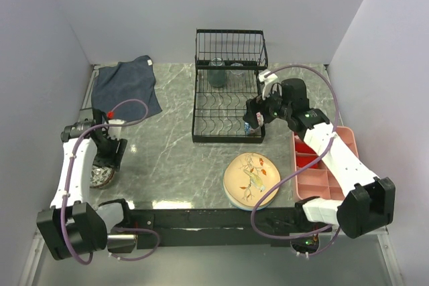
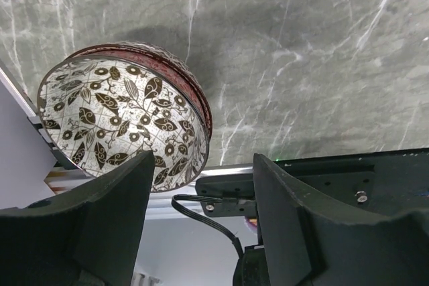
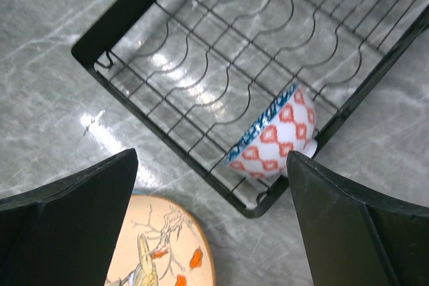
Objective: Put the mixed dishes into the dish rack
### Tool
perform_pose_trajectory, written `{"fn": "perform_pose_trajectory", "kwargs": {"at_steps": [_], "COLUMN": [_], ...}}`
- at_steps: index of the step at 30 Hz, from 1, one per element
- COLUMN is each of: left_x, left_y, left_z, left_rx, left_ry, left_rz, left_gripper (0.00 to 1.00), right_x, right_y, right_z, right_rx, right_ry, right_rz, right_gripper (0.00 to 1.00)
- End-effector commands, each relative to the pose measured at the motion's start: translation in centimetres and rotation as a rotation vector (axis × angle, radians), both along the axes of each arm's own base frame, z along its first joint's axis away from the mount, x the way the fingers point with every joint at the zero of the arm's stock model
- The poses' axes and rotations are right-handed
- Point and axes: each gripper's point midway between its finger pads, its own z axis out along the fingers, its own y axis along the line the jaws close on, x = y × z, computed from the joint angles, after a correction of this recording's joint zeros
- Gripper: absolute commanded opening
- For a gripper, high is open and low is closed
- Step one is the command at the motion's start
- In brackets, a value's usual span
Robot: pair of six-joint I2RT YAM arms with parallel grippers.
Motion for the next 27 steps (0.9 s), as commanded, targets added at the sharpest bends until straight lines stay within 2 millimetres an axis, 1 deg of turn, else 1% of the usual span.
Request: {"fn": "perform_pose_trajectory", "kwargs": {"at_steps": [1,8,11,13,16,17,22,27], "left_x": [-0.6,-0.3,-0.2,0.1,-0.1,-0.1,-0.1,-0.6], "left_y": [0.4,0.7,0.9,1.0,1.0,1.0,1.1,1.4], "left_z": [-0.9,-2.5,-3.0,-3.2,-3.7,-3.8,-4.3,-4.7], "left_rx": [0.013,0.003,0.000,-0.002,-0.008,-0.009,-0.017,-0.011], "left_ry": [0.045,0.087,0.100,0.103,0.131,0.136,0.157,0.168], "left_rz": [-0.025,-0.018,-0.013,-0.006,-0.009,-0.011,-0.018,-0.032], "left_gripper": [0.66,0.62,0.54,0.52,0.49,0.46,0.43,0.34], "right_x": [1.7,1.8,1.9,2.0,2.0,2.1,2.4,2.7], "right_y": [1.1,0.9,0.7,0.7,0.8,0.8,0.8,0.9], "right_z": [3.7,3.5,3.4,3.3,2.8,2.8,2.6,2.7], "right_rx": [0.034,0.026,0.026,0.028,0.032,0.034,0.032,0.028], "right_ry": [-0.122,-0.124,-0.126,-0.120,-0.103,-0.101,-0.100,-0.107], "right_rz": [0.039,0.031,0.014,0.012,0.006,0.005,0.001,0.002], "right_gripper": [1.00,1.00,1.00,1.00,1.00,1.00,1.00,1.00]}}
